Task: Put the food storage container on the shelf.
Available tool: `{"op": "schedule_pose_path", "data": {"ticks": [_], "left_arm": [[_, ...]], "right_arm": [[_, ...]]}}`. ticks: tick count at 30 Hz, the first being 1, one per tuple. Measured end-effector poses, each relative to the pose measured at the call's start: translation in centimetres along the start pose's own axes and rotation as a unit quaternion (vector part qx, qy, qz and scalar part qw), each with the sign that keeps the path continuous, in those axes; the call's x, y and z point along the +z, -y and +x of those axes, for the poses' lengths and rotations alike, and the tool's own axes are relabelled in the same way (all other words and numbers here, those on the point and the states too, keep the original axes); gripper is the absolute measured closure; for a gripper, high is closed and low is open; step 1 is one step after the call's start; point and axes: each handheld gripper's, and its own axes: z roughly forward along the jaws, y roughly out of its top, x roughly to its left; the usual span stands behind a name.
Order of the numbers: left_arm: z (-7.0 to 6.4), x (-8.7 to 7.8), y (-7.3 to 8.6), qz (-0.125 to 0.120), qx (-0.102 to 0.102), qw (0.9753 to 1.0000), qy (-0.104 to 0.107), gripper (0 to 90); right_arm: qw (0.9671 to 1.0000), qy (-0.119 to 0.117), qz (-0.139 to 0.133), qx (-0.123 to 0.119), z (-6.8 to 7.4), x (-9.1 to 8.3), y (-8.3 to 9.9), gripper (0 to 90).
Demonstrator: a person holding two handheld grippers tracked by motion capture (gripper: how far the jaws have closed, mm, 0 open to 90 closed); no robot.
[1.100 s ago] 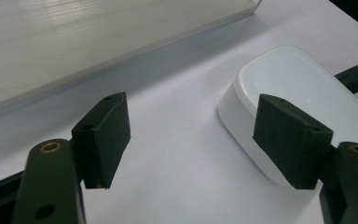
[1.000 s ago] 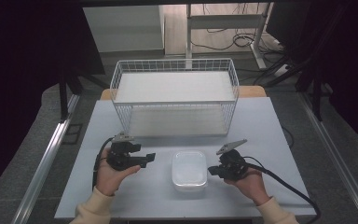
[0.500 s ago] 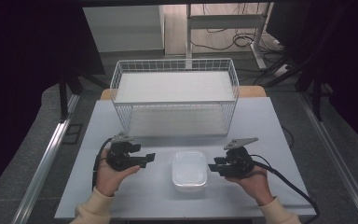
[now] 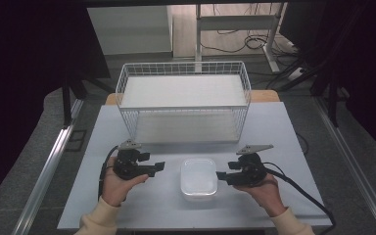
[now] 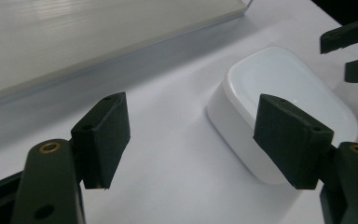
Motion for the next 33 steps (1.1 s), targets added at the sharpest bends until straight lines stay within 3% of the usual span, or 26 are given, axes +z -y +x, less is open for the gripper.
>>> {"op": "schedule_pose_path", "data": {"ticks": [7, 10, 13, 17, 18, 20, 23, 33], "left_arm": [[-0.1, 0.4, 0.2, 0.007, -0.015, 0.9998, 0.012, 25.8], [-0.2, 0.6, 0.3, 0.011, -0.024, 0.9993, 0.028, 25.6], [0.0, 0.8, 0.3, 0.012, -0.051, 0.9971, 0.056, 25.5], [-0.2, 1.3, 0.4, 0.022, -0.056, 0.9969, 0.051, 25.3], [-0.2, 1.5, 0.4, 0.024, -0.061, 0.9961, 0.059, 25.4], [-0.1, 2.0, 0.6, 0.03, -0.089, 0.9917, 0.088, 25.6], [-0.2, 2.7, 0.7, 0.038, -0.107, 0.9866, 0.117, 25.9], [-0.8, 4.3, 0.7, 0.047, -0.114, 0.9841, 0.128, 27.5]], "right_arm": [[0.9999, -0.007, -0.003, 0.009, 0.1, 0.0, 0.0, 33.0], [0.9996, -0.017, -0.01, 0.019, 0.1, -0.1, 0.0, 33.0], [0.9995, -0.02, -0.01, 0.023, 0.1, -0.1, 0.0, 33.0], [0.9991, -0.027, -0.009, 0.031, 0.2, 0.2, 0.1, 33.0], [0.999, -0.029, -0.008, 0.034, 0.2, 0.4, 0.1, 32.9], [0.9985, -0.032, -0.007, 0.043, 0.2, 0.6, 0.1, 32.9], [0.9976, -0.042, -0.011, 0.054, 0.2, 1.1, 0.1, 32.9], [0.9961, -0.049, 0.0, 0.073, 0.2, 2.2, 0.4, 33.9]]}}
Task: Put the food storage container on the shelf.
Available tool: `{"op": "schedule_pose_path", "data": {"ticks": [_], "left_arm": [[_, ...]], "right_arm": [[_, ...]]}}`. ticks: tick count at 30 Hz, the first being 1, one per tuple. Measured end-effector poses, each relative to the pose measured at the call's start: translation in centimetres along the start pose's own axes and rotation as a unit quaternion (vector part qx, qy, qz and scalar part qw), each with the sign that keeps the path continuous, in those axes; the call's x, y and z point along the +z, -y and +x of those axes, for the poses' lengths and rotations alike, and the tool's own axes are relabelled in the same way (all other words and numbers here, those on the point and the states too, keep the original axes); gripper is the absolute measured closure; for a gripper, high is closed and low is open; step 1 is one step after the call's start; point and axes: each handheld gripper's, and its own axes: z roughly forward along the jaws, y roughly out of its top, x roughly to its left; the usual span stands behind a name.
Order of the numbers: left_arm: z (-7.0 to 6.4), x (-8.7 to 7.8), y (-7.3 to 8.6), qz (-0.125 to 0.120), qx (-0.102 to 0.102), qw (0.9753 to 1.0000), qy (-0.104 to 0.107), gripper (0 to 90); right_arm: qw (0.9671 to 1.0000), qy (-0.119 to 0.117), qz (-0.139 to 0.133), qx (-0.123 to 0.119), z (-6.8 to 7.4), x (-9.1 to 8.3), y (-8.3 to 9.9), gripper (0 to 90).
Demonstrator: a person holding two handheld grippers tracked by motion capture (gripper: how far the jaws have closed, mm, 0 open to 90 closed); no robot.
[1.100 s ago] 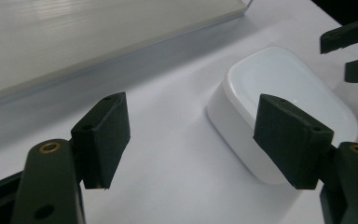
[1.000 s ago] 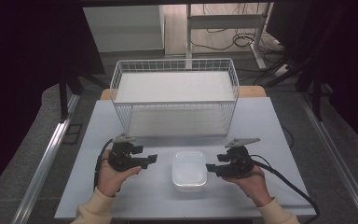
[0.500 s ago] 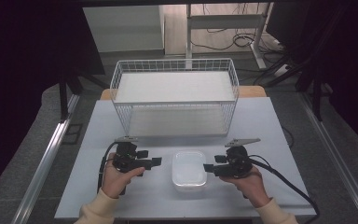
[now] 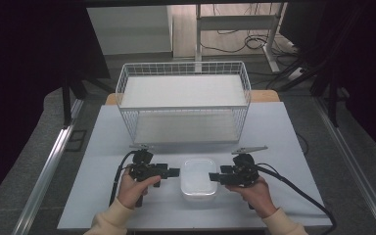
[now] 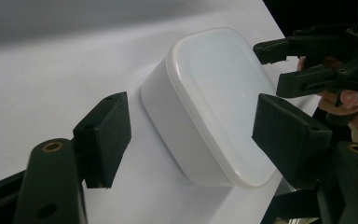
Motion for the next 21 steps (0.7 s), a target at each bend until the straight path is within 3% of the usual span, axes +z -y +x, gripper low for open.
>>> {"op": "schedule_pose_path", "data": {"ticks": [11, 12, 16, 19, 21], "left_arm": [[-0.1, 1.6, 0.2, 0.012, -0.004, 0.9997, 0.019, 34.0], [-0.1, 2.0, 0.2, 0.017, -0.008, 0.9994, 0.029, 36.3], [-0.1, 2.3, 0.3, 0.021, -0.01, 0.9993, 0.03, 38.3], [0.3, 2.7, 0.5, 0.021, -0.034, 0.9975, 0.057, 41.0], [0.5, 3.0, 0.7, 0.027, -0.037, 0.9971, 0.061, 42.2]], "right_arm": [[0.9998, -0.009, 0.003, 0.015, 0.0, 0.4, 0.2, 35.8], [0.9998, -0.01, 0.004, 0.018, 0.0, 0.5, 0.2, 35.8], [0.9996, -0.014, 0.005, 0.022, 0.0, 0.6, 0.2, 36.7], [0.9994, -0.019, 0.008, 0.027, 0.0, 0.9, 0.3, 38.1], [0.9993, -0.022, 0.014, 0.029, 0.0, 1.0, 0.4, 38.7]]}}
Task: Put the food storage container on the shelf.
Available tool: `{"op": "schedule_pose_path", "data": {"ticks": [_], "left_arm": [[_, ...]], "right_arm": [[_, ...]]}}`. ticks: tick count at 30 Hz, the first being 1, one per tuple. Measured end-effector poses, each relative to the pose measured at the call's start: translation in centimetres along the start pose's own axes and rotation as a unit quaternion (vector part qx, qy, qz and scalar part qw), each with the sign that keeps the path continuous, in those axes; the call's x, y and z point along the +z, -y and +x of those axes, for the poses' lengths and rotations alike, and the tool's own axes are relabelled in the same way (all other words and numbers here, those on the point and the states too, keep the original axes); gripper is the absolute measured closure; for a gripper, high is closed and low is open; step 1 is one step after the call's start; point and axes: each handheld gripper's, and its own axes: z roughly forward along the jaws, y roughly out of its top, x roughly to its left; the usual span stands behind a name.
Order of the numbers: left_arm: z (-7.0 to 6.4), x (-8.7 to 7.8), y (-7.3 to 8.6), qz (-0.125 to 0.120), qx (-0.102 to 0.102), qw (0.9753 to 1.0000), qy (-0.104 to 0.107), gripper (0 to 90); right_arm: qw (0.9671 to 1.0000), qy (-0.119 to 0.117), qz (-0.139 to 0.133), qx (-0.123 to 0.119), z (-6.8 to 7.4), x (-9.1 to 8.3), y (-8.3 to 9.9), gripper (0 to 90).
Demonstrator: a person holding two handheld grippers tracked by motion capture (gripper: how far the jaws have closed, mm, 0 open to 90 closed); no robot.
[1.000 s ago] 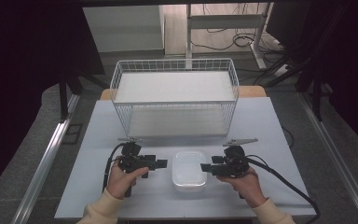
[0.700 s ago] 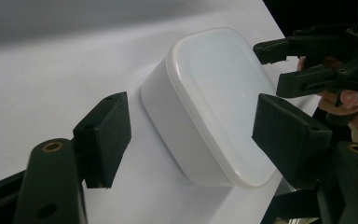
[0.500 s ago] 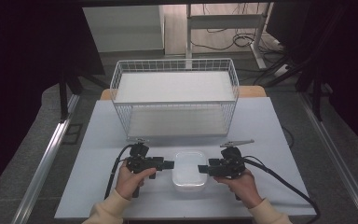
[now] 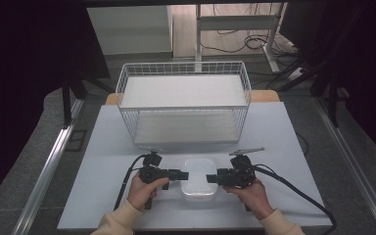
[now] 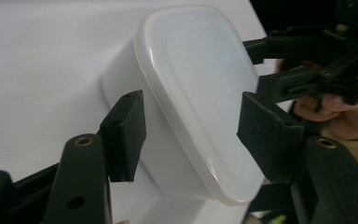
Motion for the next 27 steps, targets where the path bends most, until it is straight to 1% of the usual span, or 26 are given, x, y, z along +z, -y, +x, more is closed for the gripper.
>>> {"op": "schedule_pose_path", "data": {"ticks": [1, 3, 4, 5, 6, 7, 8, 9, 11, 14, 15, 17, 18, 23, 27], "left_arm": [[0.0, 0.1, 0.1, 0.005, 0.004, 0.9999, -0.008, 42.9], [-0.2, 0.3, 0.1, 0.005, 0.004, 0.9999, -0.009, 45.9], [-0.3, 0.3, 0.1, 0.002, 0.006, 0.9998, -0.016, 46.8], [-0.2, 0.3, 0.2, 0.001, 0.004, 0.9999, -0.016, 48.4], [-0.2, 0.3, 0.2, 0.0, -0.002, 0.9999, -0.015, 49.1], [-0.2, 0.2, 0.2, -0.002, -0.004, 0.9999, -0.016, 52.6], [-0.3, 0.2, 0.2, -0.009, -0.006, 0.9998, -0.018, 52.6], [-0.3, 0.1, 0.3, -0.019, -0.014, 0.9996, -0.018, 54.5], [-0.2, -0.1, 0.4, -0.023, -0.02, 0.9994, -0.015, 61.2], [-0.3, -0.3, 0.5, -0.028, -0.024, 0.9992, -0.014, 63.3], [-0.3, -0.5, 0.5, -0.029, -0.022, 0.9992, -0.014, 66.2], [-0.4, -0.7, 0.5, -0.035, -0.021, 0.9991, -0.011, 67.6], [-0.5, -0.8, 0.5, -0.038, -0.021, 0.999, -0.011, 69.2], [-0.7, -1.0, 0.6, -0.04, -0.016, 0.999, -0.011, 70.7], [-0.9, -1.4, 0.5, -0.044, -0.011, 0.999, -0.006, 73.9]], "right_arm": [[1.0, 0.0, 0.001, 0.001, 0.0, 0.0, 0.0, 39.3], [1.0, -0.002, 0.001, 0.005, 0.0, 0.0, 0.1, 41.7], [0.9999, -0.004, -0.003, 0.011, -0.2, -0.1, 0.1, 44.9], [0.9998, -0.008, -0.007, 0.019, -0.4, -0.2, 0.1, 48.0], [0.9995, -0.014, -0.009, 0.028, -0.6, -0.3, 0.1, 50.6], [0.9979, -0.027, -0.015, 0.056, -1.0, -0.5, 0.3, 56.3], [0.9979, -0.027, -0.015, 0.056, -1.0, -0.5, 0.3, 56.3], [0.9969, -0.034, -0.017, 0.069, -1.3, -0.6, 0.4, 58.8], [0.9946, -0.045, -0.02, 0.091, -1.7, -0.9, 0.5, 63.7], [0.9937, -0.05, -0.023, 0.098, -1.8, -0.9, 0.5, 65.5], [0.9931, -0.054, -0.026, 0.101, -1.8, -1.1, 0.6, 67.1], [0.9929, -0.055, -0.027, 0.102, -1.8, -1.1, 0.6, 67.7], [0.9927, -0.057, -0.031, 0.101, -1.6, -1.4, 0.6, 69.0], [0.993, -0.057, -0.035, 0.097, -1.5, -1.6, 0.6, 70.5], [0.9932, -0.06, -0.044, 0.09, -1.2, -2.0, 0.6, 73.8]]}}
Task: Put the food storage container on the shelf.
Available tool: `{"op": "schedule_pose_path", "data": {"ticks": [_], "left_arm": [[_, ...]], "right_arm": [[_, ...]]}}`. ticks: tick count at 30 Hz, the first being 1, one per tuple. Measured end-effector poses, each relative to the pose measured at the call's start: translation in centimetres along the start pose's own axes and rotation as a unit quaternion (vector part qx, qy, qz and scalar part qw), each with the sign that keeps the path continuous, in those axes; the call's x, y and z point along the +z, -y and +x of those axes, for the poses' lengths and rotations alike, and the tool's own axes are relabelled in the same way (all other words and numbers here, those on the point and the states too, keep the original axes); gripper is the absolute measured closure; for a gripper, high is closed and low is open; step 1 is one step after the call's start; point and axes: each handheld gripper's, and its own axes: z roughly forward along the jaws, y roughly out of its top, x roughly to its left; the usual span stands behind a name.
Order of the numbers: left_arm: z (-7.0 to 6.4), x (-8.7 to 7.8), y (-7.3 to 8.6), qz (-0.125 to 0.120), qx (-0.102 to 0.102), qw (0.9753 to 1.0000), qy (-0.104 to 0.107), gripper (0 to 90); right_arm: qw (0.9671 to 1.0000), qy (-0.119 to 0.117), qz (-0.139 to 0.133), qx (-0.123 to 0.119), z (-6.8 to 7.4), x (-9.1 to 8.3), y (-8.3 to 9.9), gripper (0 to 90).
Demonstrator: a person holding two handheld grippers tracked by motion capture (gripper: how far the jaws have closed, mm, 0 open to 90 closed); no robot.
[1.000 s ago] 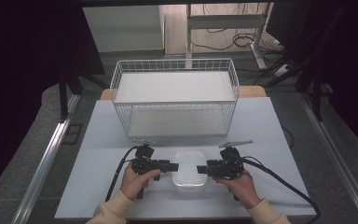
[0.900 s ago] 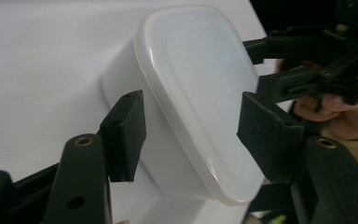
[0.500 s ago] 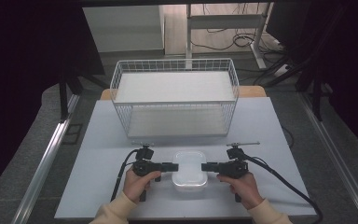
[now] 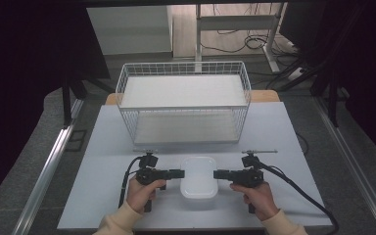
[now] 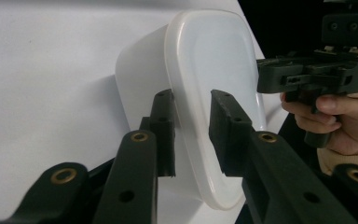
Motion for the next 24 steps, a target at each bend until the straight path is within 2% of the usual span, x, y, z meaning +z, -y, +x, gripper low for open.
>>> {"op": "schedule_pose_path", "data": {"ticks": [7, 11, 20, 24], "left_arm": [[-0.7, -0.7, -0.2, -0.008, 0.027, 0.9996, -0.004, 78.7], [-0.7, -0.8, -0.2, -0.011, 0.028, 0.9995, -0.003, 79.2], [-1.5, -1.4, -0.4, -0.022, 0.046, 0.9987, 0.0, 79.6], [-1.9, -1.7, -0.5, -0.028, 0.054, 0.9981, 0.0, 79.6]], "right_arm": [[0.9999, -0.004, -0.01, -0.008, 0.4, -0.5, -0.1, 78.9], [0.9996, 0.003, -0.014, -0.024, 0.8, -0.7, -0.1, 79.3], [0.9991, -0.009, -0.025, -0.034, 1.2, -1.3, -0.4, 79.5], [0.9981, -0.001, -0.03, -0.053, 1.8, -1.6, -0.5, 79.4]]}}
